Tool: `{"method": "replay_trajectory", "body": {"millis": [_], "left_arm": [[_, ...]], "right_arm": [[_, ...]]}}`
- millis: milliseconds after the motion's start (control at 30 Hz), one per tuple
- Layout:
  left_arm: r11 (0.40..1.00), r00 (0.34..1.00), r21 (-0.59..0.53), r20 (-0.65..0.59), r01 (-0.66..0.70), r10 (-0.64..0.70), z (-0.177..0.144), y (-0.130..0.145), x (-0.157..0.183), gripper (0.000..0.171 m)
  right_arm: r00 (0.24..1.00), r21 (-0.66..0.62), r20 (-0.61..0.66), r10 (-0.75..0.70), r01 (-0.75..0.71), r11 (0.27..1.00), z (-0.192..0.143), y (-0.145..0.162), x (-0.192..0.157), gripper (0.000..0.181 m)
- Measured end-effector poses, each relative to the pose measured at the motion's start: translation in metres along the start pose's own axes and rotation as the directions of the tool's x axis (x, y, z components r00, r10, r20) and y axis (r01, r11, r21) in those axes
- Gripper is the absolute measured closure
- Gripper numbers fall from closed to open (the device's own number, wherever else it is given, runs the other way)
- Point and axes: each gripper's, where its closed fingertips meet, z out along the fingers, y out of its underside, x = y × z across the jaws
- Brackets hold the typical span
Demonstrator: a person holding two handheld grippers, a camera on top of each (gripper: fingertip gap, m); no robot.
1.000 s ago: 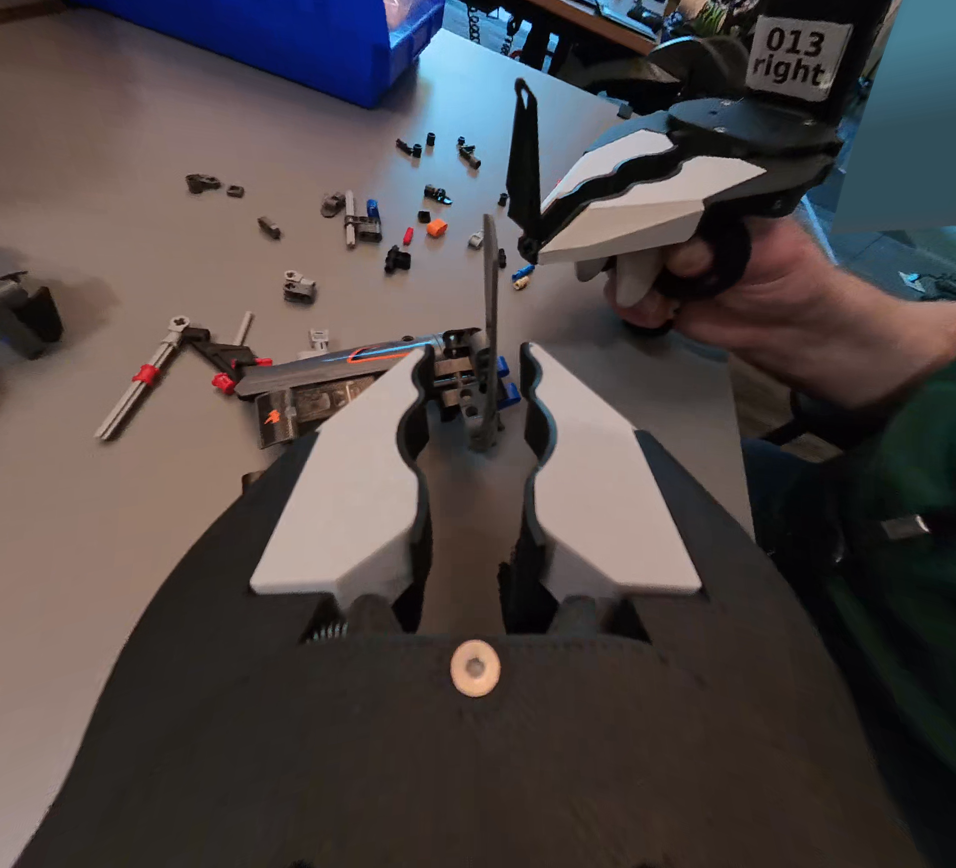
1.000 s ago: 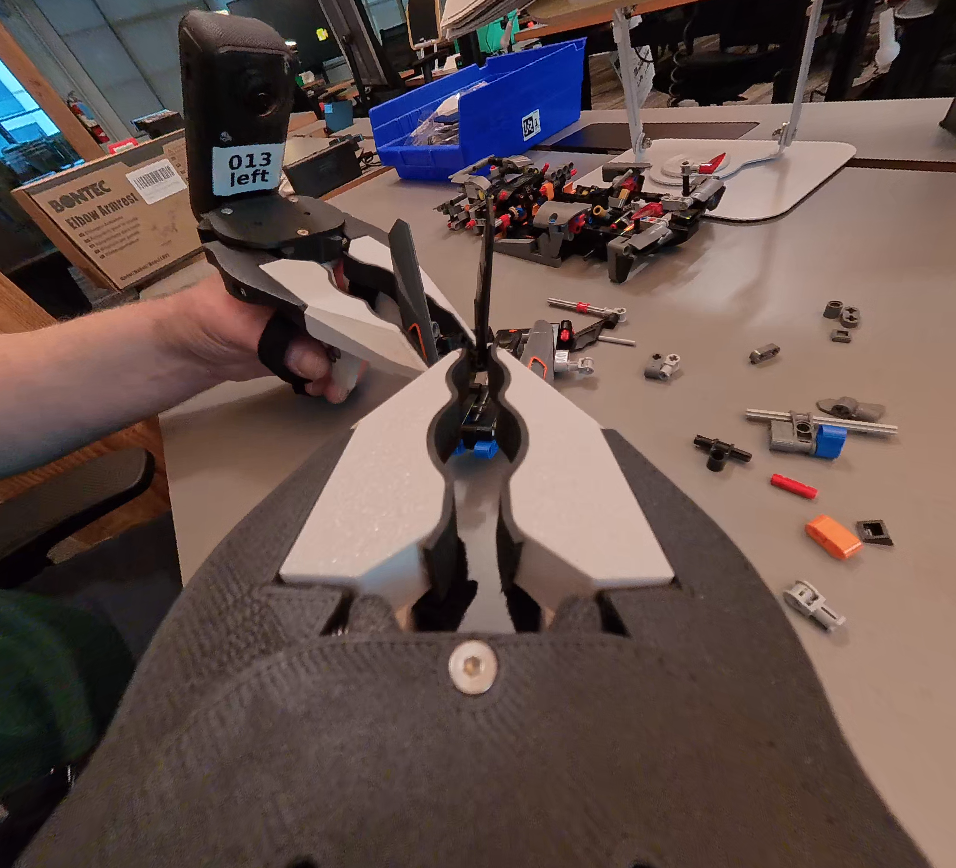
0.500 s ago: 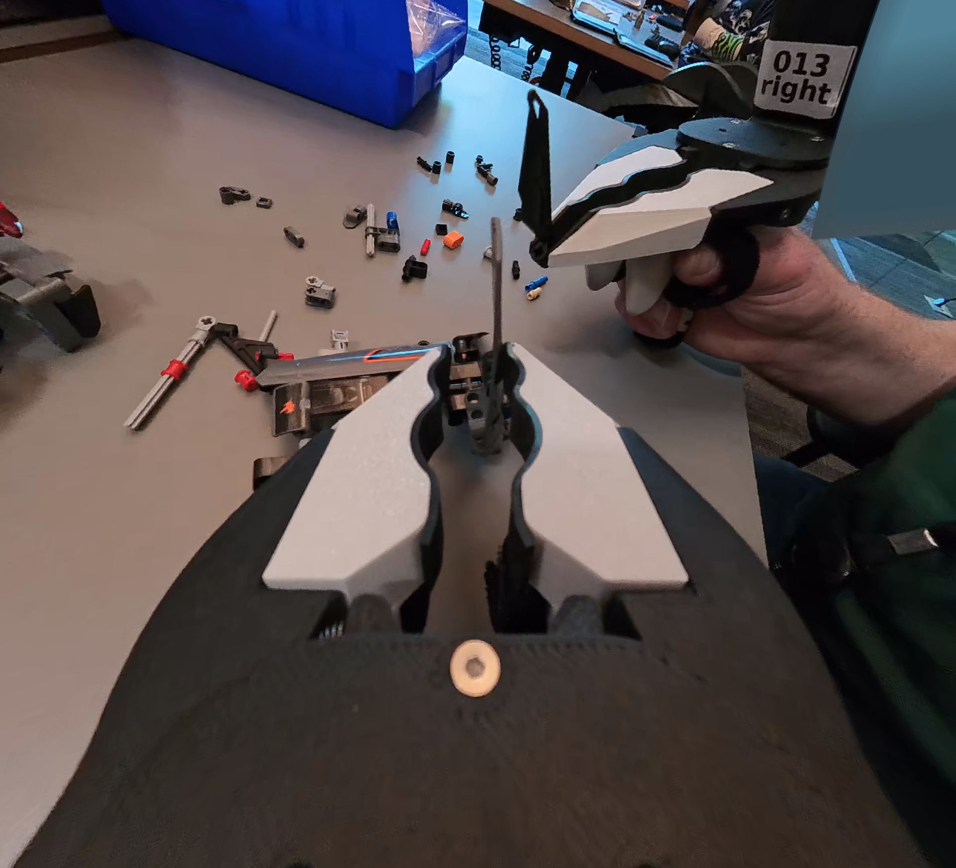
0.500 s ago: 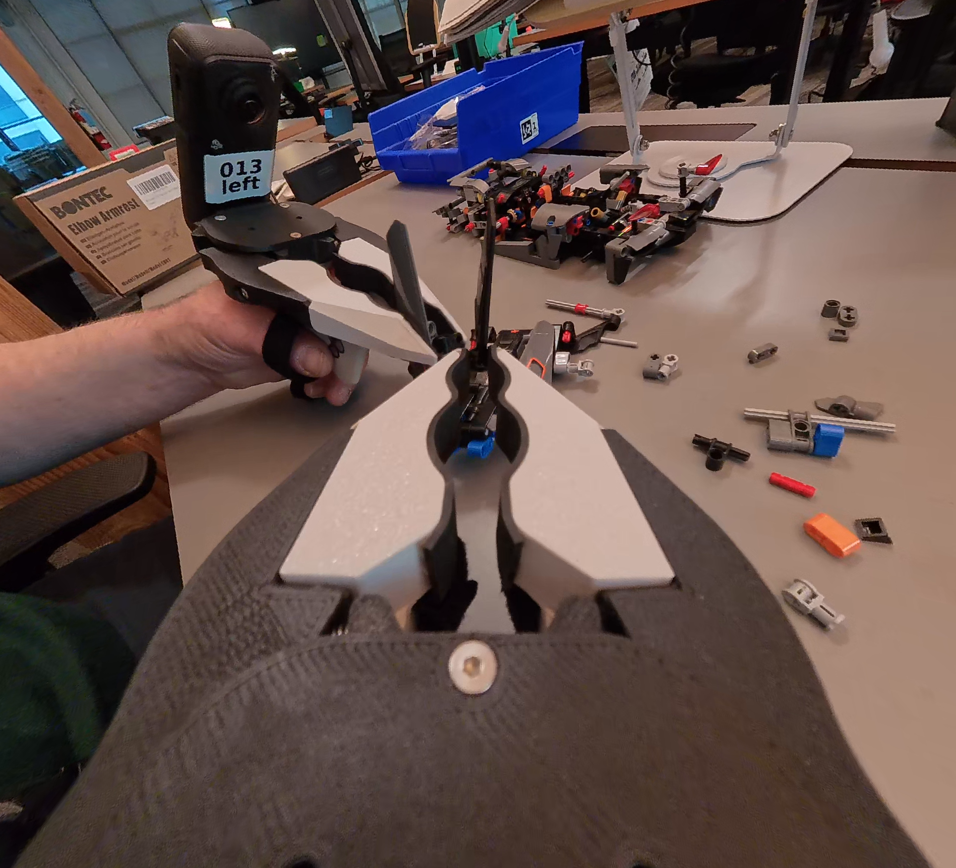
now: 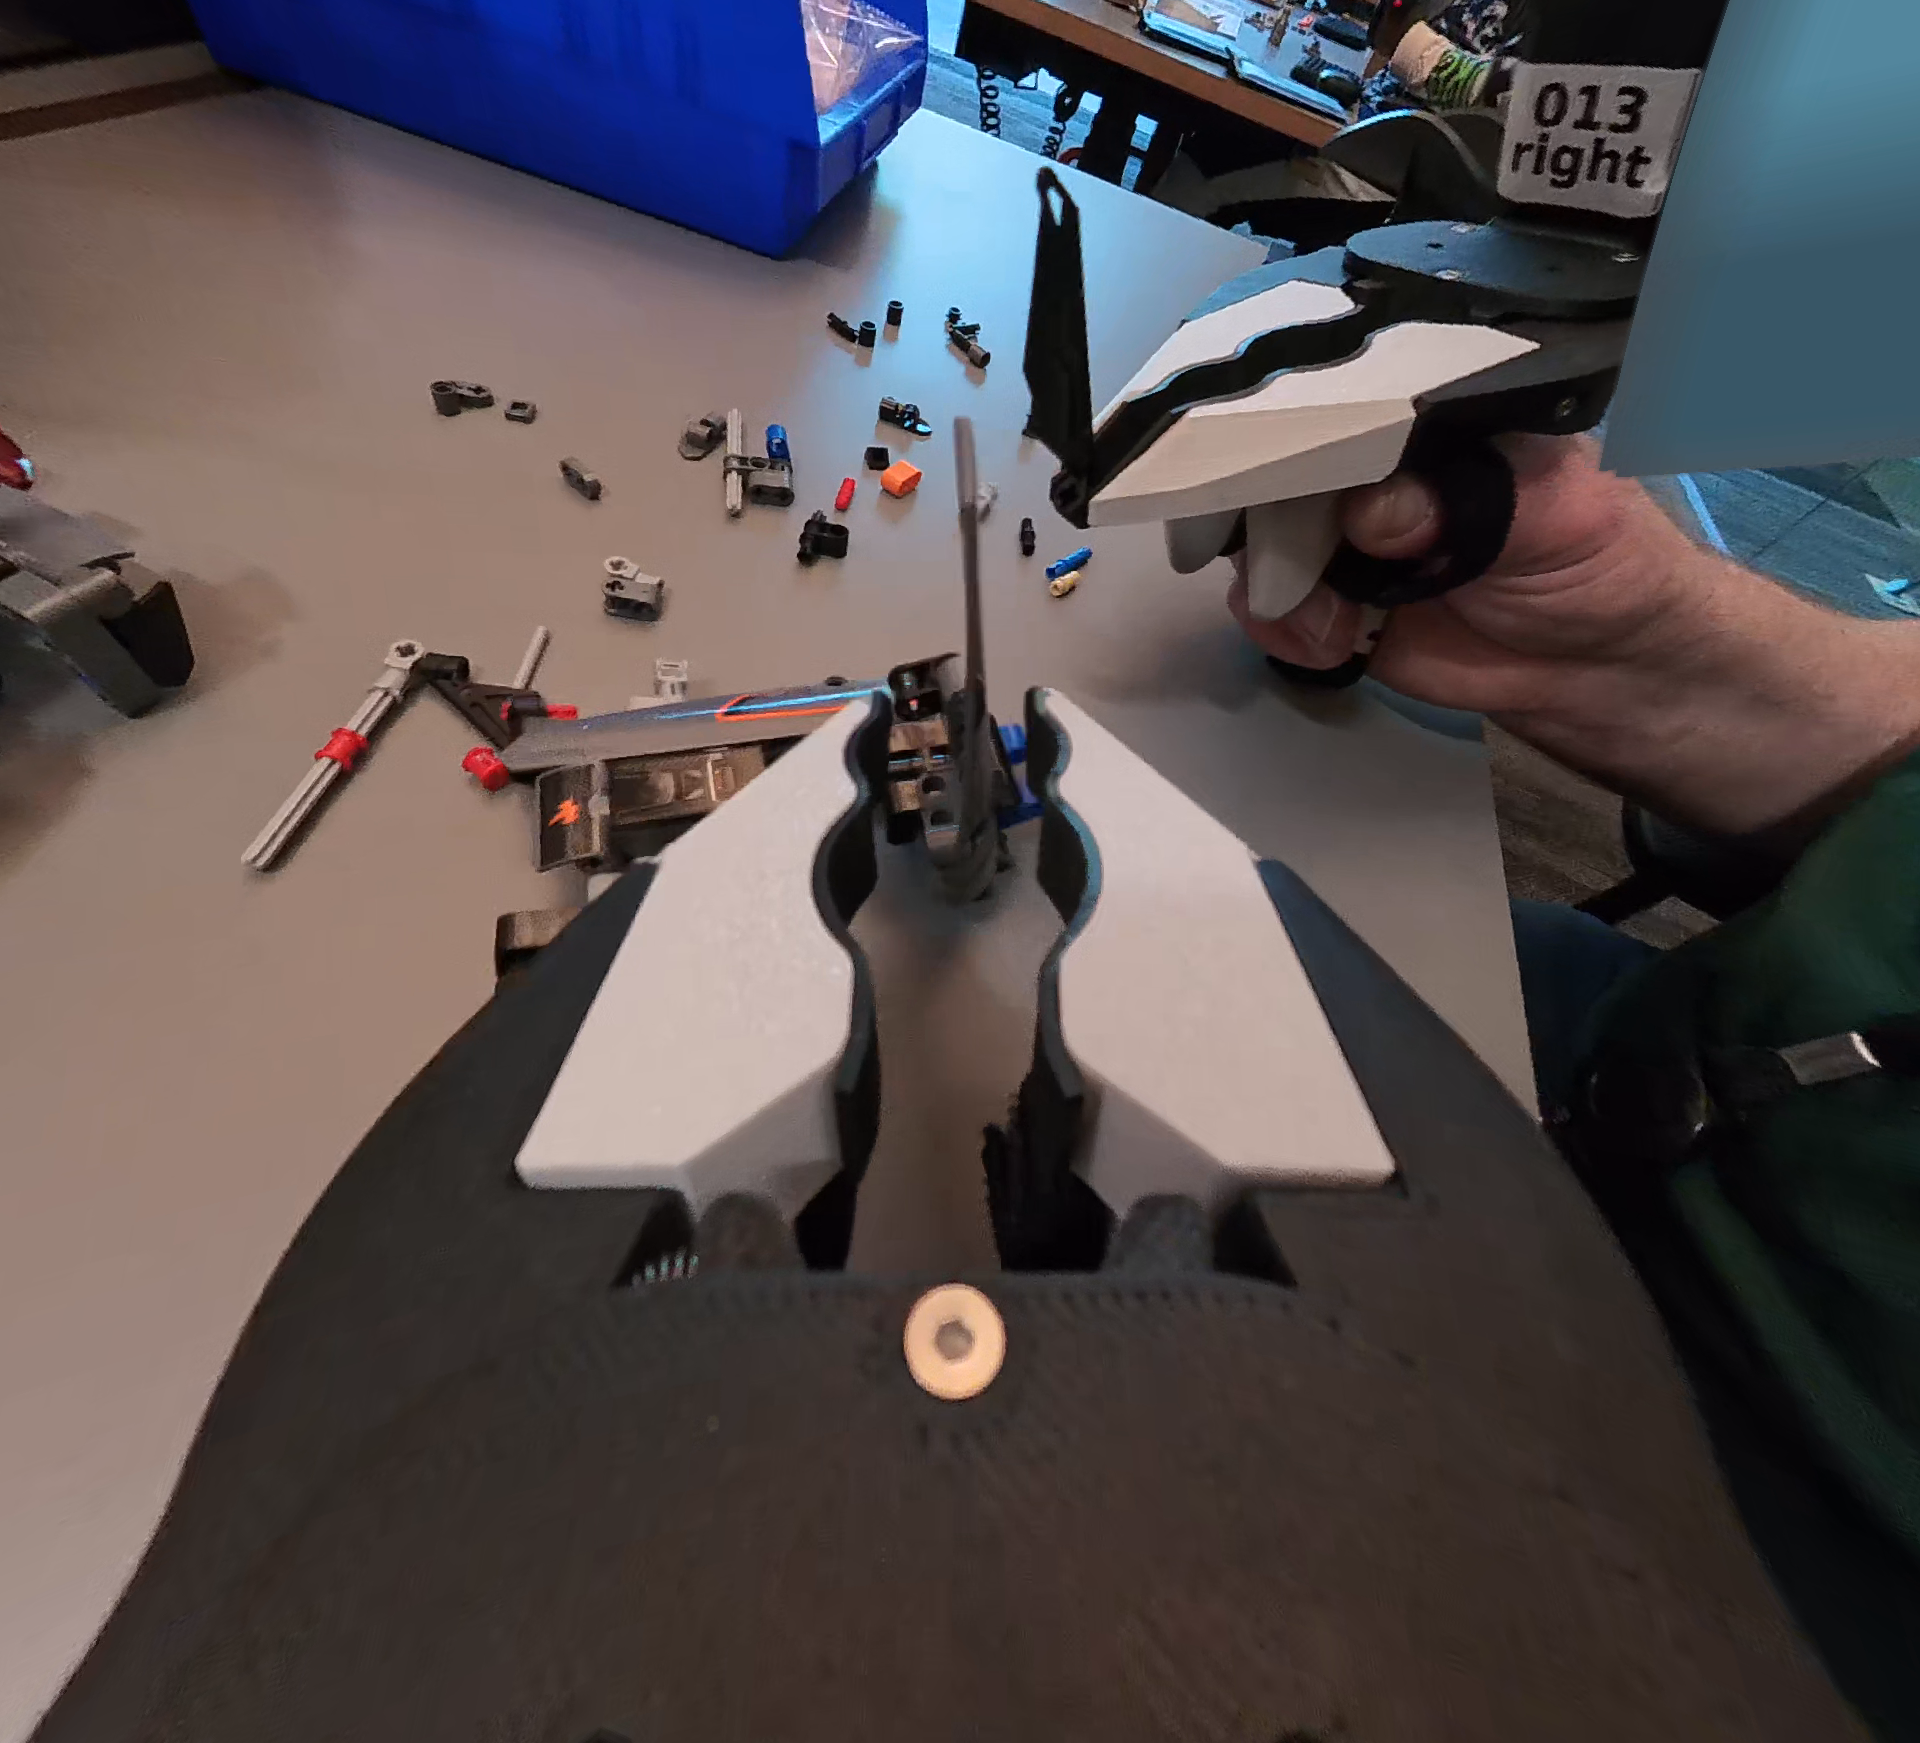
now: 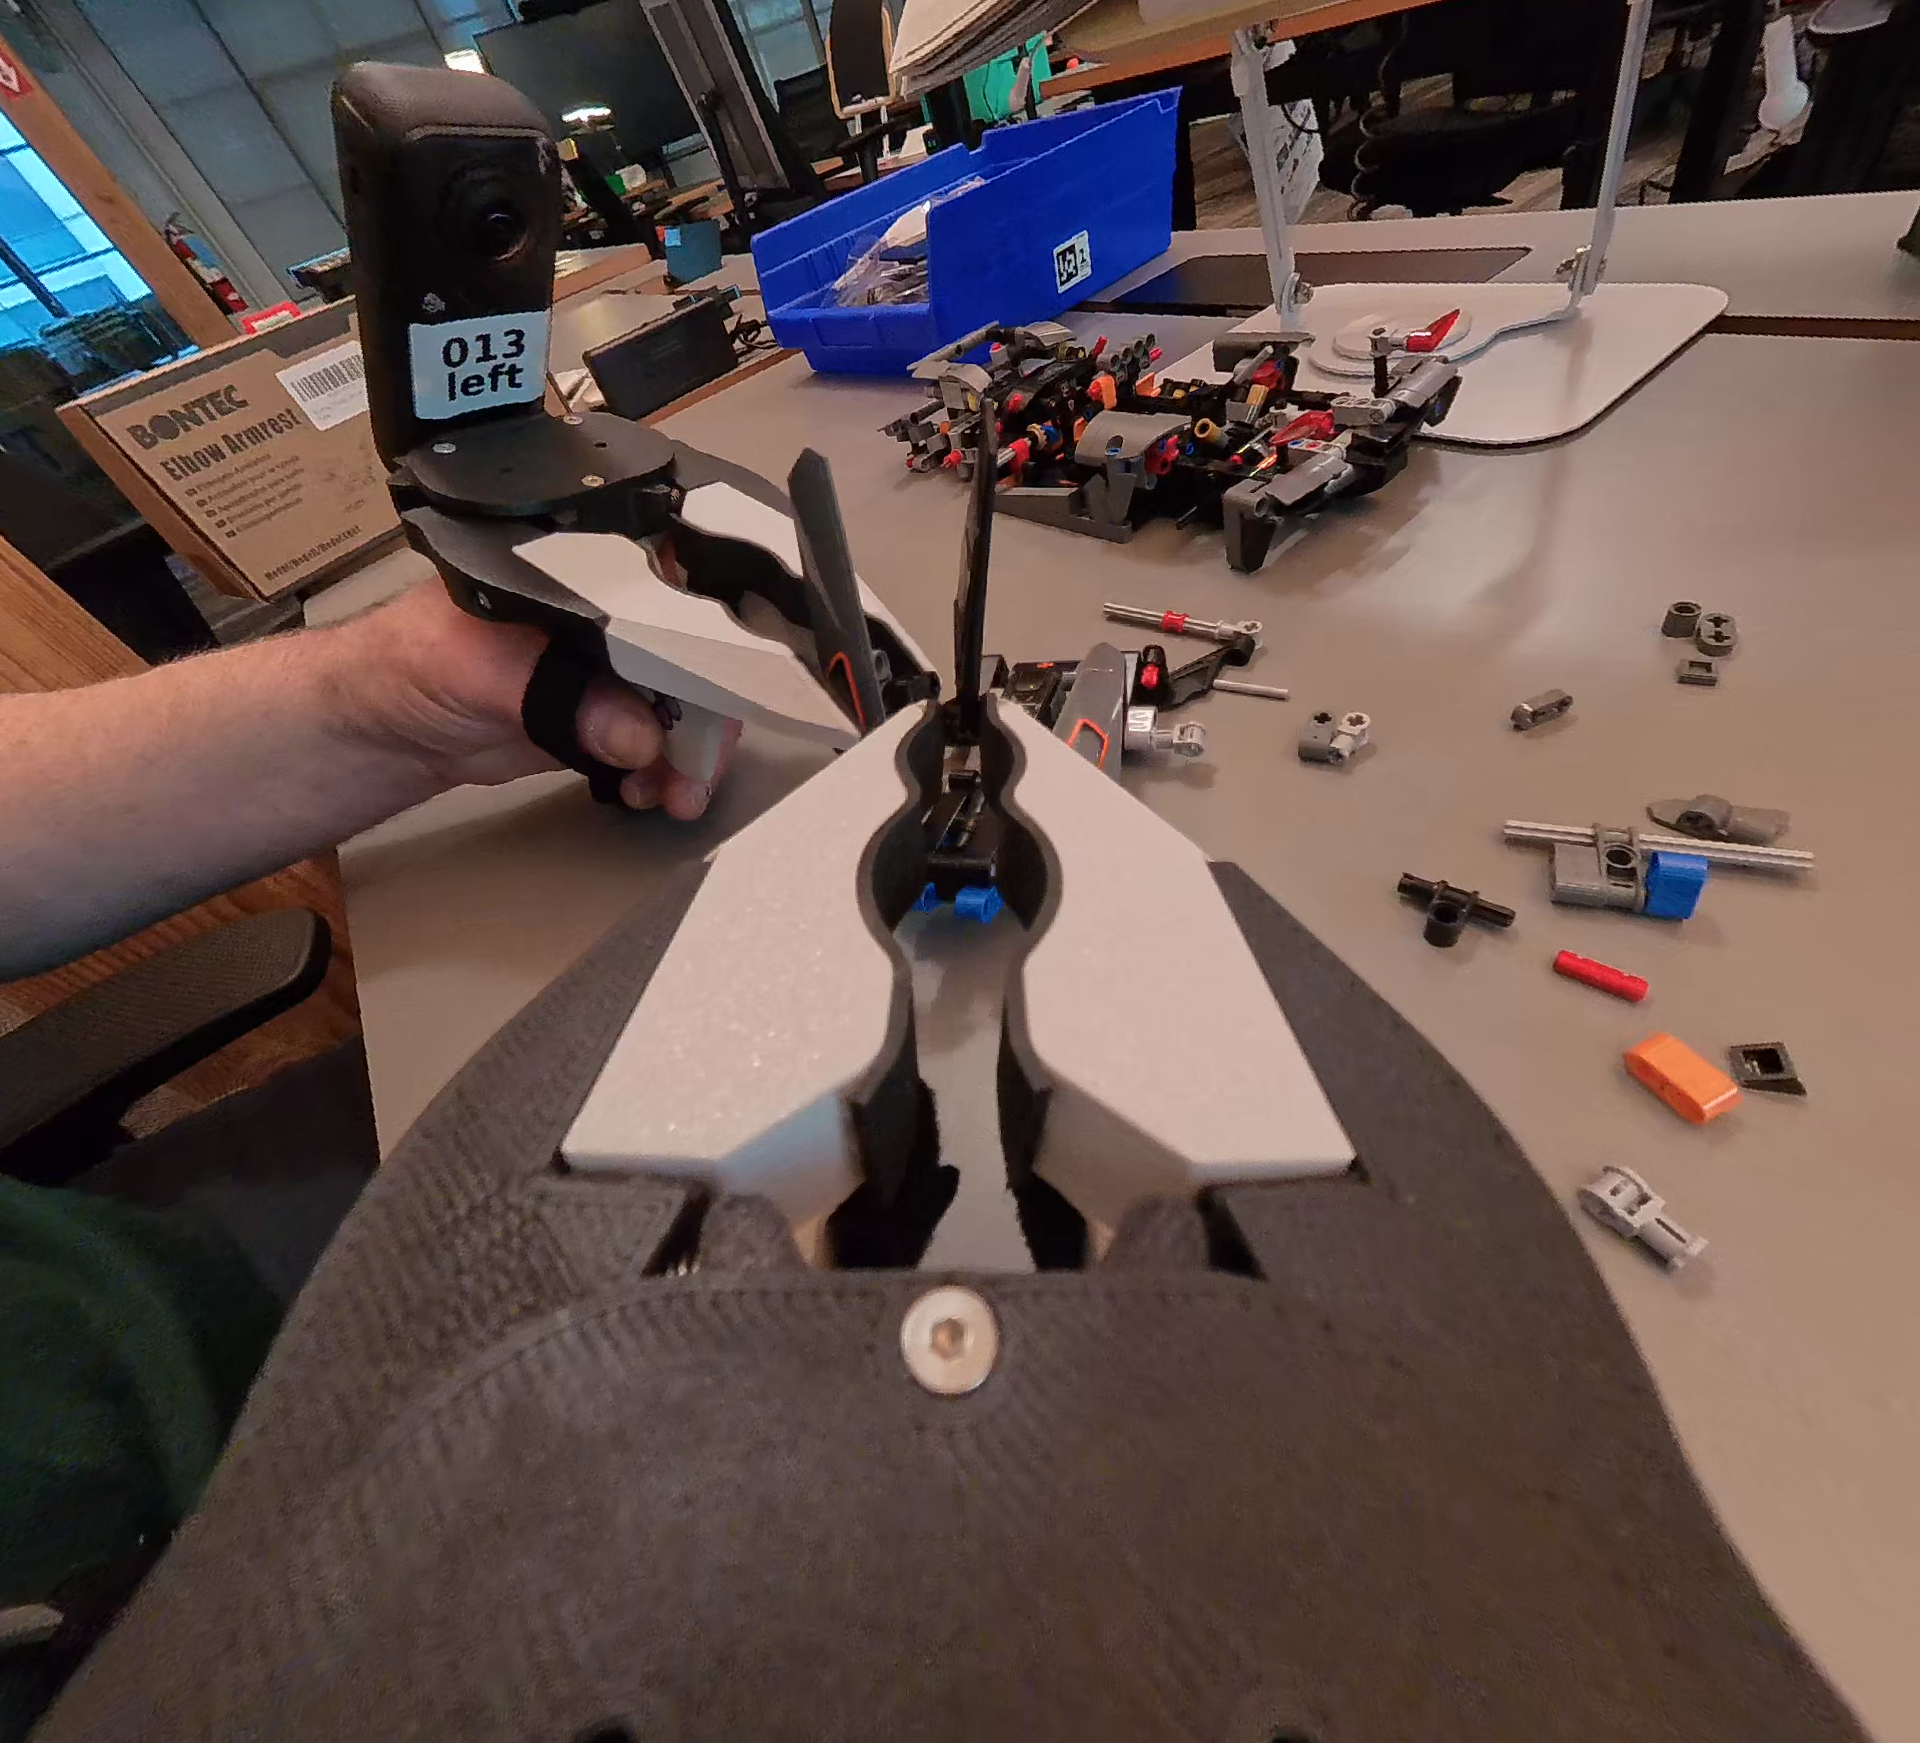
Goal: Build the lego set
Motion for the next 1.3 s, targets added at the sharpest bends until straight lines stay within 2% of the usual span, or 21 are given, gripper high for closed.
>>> {"method": "replay_trajectory", "body": {"millis": [233,333,400,533,700,800,900,1000,1167,1233,1300], "left_arm": [[1.000,0.999,0.023,0.053,0.005,-0.006,-0.014,-0.005,-0.007,0.130],[0.994,0.994,0.107,0.110,-0.033,0.021,-0.030,-0.030,-0.007,0.128],[0.989,0.988,0.126,0.139,-0.081,0.064,-0.039,-0.045,0.000,0.130],[0.983,0.992,0.132,0.027,-0.125,0.122,-0.038,-0.068,0.036,0.132],[0.983,0.988,0.175,-0.137,-0.046,0.071,-0.032,-0.080,0.070,0.145],[0.984,0.982,0.178,-0.184,-0.006,0.039,-0.031,-0.078,0.076,0.152],[0.984,0.970,0.177,-0.239,0.013,0.030,-0.031,-0.075,0.087,0.170],[0.988,0.966,0.153,-0.253,-0.007,0.046,-0.032,-0.070,0.091,0.171],[0.988,0.955,0.053,-0.256,-0.143,0.152,-0.034,-0.061,0.095,0.171],[0.984,0.945,0.029,-0.275,-0.178,0.179,-0.032,-0.059,0.098,0.171],[0.979,0.933,0.000,-0.303,-0.206,0.196,-0.030,-0.056,0.102,0.171]], "right_arm": [[0.999,0.006,0.032,0.019,-0.020,1.000,-0.003,0.000,-0.004,0.177],[0.997,0.017,0.070,0.041,-0.043,0.999,-0.007,-0.002,-0.010,0.177],[0.989,0.030,0.142,0.042,-0.047,0.998,-0.010,-0.006,-0.023,0.177],[0.951,0.076,0.300,0.070,-0.097,0.992,-0.018,-0.020,-0.051,0.177],[0.906,0.111,0.407,0.116,-0.175,0.978,-0.023,-0.030,-0.069,0.177],[0.903,0.105,0.421,0.089,-0.146,0.984,-0.023,-0.030,-0.081,0.177],[0.901,0.088,0.426,0.075,-0.124,0.988,-0.021,-0.028,-0.090,0.176],[0.913,0.064,0.404,0.060,-0.094,0.993,-0.020,-0.026,-0.091,0.172],[0.933,0.105,0.360,-0.007,-0.033,0.994,-0.039,-0.047,-0.081,0.167],[0.924,0.087,0.381,-0.031,-0.003,0.996,-0.041,-0.053,-0.086,0.166],[0.923,0.031,0.381,-0.052,0.044,0.999,-0.036,-0.048,-0.090,0.172]]}}
